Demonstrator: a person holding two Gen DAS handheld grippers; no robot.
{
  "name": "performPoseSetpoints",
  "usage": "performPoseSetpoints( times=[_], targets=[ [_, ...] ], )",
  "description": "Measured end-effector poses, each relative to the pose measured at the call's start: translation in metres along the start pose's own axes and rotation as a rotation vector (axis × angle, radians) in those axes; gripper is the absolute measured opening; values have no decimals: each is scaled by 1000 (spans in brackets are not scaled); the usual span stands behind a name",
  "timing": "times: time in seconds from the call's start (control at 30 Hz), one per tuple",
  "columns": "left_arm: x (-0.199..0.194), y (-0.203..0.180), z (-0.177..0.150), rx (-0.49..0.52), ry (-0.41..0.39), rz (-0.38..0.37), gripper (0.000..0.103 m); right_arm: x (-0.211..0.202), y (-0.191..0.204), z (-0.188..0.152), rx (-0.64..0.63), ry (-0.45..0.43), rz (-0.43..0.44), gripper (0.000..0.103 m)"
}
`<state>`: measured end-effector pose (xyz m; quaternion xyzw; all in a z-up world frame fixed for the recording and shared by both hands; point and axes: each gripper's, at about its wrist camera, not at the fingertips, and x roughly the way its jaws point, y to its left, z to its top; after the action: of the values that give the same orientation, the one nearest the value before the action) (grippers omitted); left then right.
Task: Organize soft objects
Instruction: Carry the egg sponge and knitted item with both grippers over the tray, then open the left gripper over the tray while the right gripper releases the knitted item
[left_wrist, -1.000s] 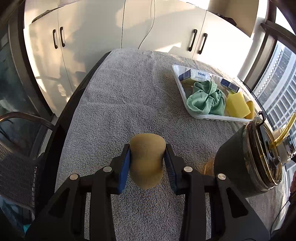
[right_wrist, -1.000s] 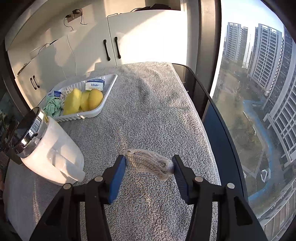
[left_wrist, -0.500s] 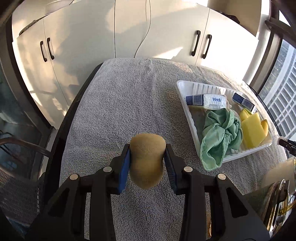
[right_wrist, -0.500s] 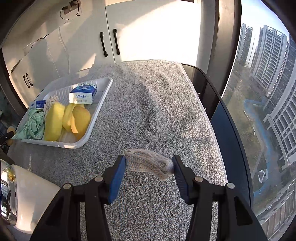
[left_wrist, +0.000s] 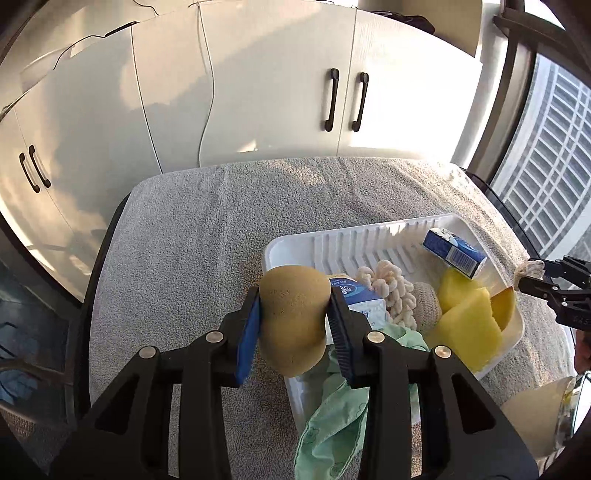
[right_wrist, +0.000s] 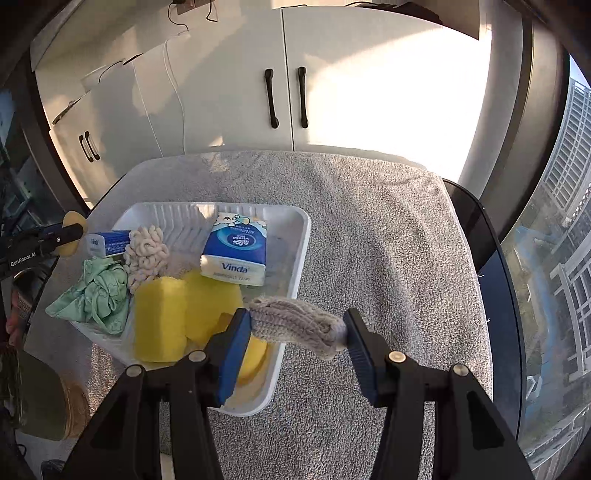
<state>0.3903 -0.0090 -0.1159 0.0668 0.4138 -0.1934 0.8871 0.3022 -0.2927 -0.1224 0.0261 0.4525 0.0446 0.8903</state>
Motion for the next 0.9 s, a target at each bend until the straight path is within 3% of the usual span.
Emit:
performPoseSetpoints(
  times=[0.17, 0.33, 0.53, 0.67, 0.77, 0.9],
  targets=[
    [17, -27, 24, 98, 27, -72, 34, 7, 26, 14, -87, -7, 21, 55],
    [37, -50, 37, 158, 56, -96, 34, 6, 43, 31, -135, -28, 51, 55],
    [62, -79, 37, 257, 124, -122, 34, 29, 60, 34, -198, 58, 64, 55],
    [70, -89, 38, 264, 147, -182, 36, 42, 65, 28, -219, 100, 53, 55],
    [79, -93, 40, 267, 173, -194, 36, 53, 64, 23, -220, 130, 52, 55],
    [98, -98, 36, 303, 226, -140, 37, 52, 56, 20, -181, 113, 84, 56]
  ],
)
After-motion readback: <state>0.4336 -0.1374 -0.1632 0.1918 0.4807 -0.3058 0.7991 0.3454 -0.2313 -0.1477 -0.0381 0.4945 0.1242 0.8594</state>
